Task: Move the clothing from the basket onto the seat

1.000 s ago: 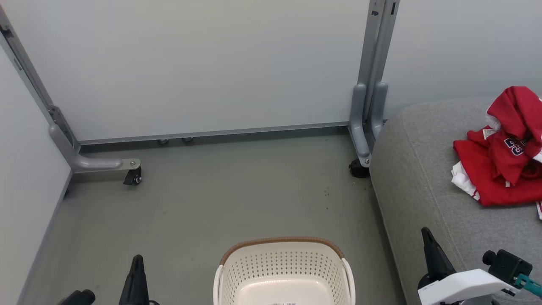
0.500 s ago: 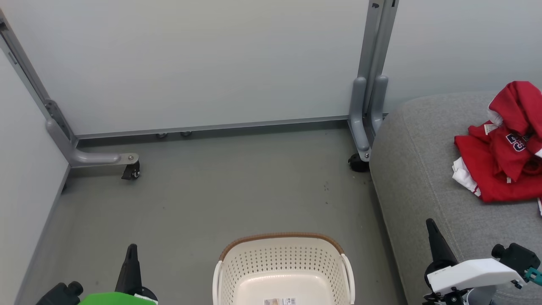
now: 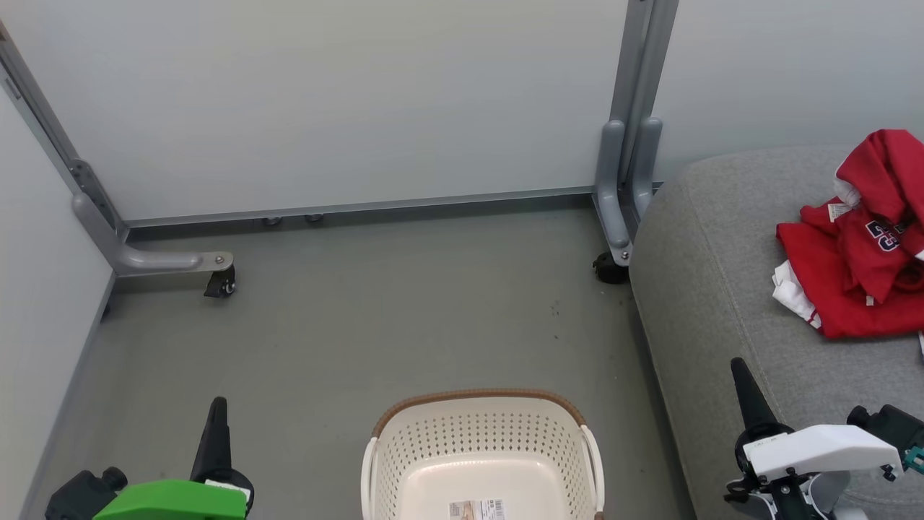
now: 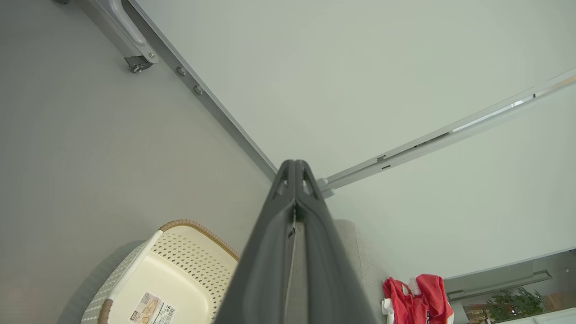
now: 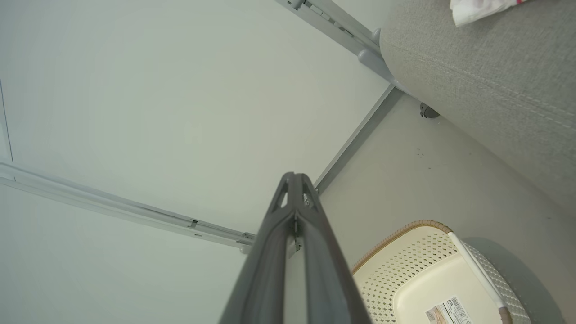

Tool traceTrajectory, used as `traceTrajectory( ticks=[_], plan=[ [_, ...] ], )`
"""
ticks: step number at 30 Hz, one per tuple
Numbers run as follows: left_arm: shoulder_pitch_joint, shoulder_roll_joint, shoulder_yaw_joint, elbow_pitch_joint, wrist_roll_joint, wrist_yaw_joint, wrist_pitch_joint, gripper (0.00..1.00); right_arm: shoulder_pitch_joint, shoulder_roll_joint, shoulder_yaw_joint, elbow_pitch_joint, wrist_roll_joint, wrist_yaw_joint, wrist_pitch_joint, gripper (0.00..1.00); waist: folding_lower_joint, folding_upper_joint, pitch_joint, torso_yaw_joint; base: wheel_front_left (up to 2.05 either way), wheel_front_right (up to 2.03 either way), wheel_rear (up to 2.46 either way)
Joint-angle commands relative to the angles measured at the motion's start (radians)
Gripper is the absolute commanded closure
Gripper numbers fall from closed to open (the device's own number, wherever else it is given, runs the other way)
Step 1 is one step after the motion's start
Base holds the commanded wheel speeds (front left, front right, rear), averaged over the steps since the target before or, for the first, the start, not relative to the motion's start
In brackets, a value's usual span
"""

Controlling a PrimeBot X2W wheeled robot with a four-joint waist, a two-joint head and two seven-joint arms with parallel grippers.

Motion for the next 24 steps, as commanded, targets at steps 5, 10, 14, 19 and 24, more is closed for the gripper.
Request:
traceTrajectory(
  ticks=[5,10,14,19,24],
  plan=[
    [-0.044,0.008,0.015,-0.001,-0.068,-0.014,0.017,1.00,-0.035,0.002,-0.014,-0.002,0.066,0.000,0.018,1.00,0.0000,0.0000,0.008,-0.001,0.00,0.00,0.00],
    [-0.057,0.008,0.023,0.005,-0.118,-0.019,0.031,1.00,-0.045,0.003,-0.023,0.001,0.114,0.000,0.032,1.00,0.0000,0.0000,0.015,-0.002,0.00,0.00,0.00],
    [-0.067,0.008,0.029,0.009,-0.155,-0.023,0.041,1.00,-0.053,0.004,-0.029,0.004,0.150,0.000,0.042,1.00,0.0000,0.0000,0.021,-0.002,0.00,0.00,0.00],
    [-0.081,0.008,0.037,0.014,-0.200,-0.029,0.054,1.00,-0.062,0.005,-0.037,0.008,0.195,0.000,0.055,1.00,0.0000,0.0000,0.028,-0.003,0.00,0.00,0.00],
    [-0.091,0.007,0.046,0.020,-0.243,-0.034,0.065,1.00,-0.072,0.006,-0.045,0.011,0.235,0.000,0.067,1.00,0.0000,0.0000,0.035,-0.004,0.00,0.00,0.00]
  ],
)
